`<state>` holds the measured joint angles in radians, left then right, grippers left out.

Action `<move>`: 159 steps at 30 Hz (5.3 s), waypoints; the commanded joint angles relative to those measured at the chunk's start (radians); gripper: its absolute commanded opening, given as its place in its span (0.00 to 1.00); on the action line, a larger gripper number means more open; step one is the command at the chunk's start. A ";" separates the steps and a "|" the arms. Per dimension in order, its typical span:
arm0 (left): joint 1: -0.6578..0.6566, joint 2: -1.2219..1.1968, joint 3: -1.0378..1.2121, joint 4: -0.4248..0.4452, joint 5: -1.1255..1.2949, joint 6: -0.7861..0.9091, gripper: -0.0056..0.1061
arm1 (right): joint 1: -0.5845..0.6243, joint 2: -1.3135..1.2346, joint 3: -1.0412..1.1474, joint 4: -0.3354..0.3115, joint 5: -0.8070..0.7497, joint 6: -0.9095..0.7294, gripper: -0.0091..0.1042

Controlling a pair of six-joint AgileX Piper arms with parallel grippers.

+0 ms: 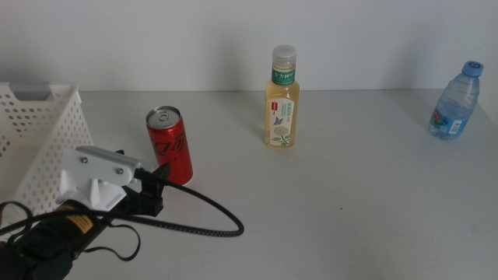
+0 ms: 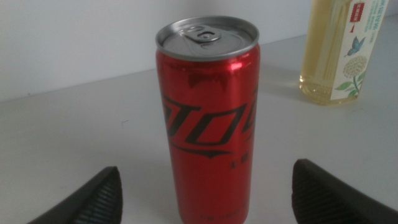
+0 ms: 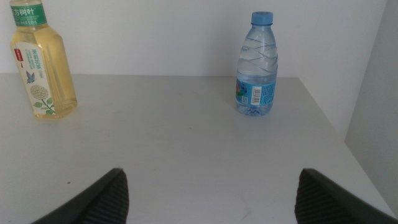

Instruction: Use arms to grab the bottles and put them into the dustbin to the left of the table.

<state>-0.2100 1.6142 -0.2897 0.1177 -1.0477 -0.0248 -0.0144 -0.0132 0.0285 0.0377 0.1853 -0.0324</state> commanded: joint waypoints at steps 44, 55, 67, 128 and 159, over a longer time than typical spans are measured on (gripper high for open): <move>0.000 -0.034 -0.390 0.033 0.408 -0.114 0.19 | -0.005 -0.021 -0.009 -0.009 -0.069 -0.012 0.72; 0.237 -0.234 -0.873 -0.158 1.547 0.051 0.19 | -0.005 -0.021 -0.009 -0.009 -0.069 -0.012 0.72; 0.496 -0.120 -1.355 -0.249 2.086 0.322 0.07 | -0.005 -0.021 -0.009 -0.009 -0.069 -0.012 0.72; 0.422 0.161 -1.451 -0.239 2.314 0.230 0.89 | -0.005 -0.021 -0.009 -0.009 -0.069 -0.012 0.72; -0.307 -0.370 -0.622 -0.017 1.132 -0.062 0.89 | -0.005 -0.021 -0.009 -0.009 -0.069 -0.012 0.72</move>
<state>-0.5109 1.2795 -0.9331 0.0972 0.2181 -0.0646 -0.0144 -0.0132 0.0285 0.0377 0.1853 -0.0324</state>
